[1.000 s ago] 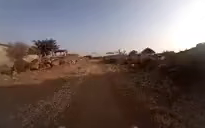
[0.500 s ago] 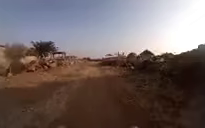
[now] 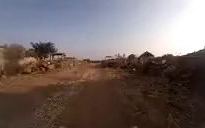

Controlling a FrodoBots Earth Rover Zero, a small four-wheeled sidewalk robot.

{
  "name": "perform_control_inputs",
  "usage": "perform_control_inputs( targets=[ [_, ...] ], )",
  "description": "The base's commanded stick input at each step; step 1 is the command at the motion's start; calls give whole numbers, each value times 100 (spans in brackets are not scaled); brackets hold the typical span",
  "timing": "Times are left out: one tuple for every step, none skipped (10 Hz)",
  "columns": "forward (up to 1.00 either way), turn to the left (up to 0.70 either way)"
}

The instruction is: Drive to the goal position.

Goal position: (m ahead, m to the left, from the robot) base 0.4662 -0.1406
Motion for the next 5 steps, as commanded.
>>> perform_control_inputs(
  targets=[
    [70, 0],
    [70, 0],
    [70, 0],
    [70, 0],
    [70, 0]
  ],
)
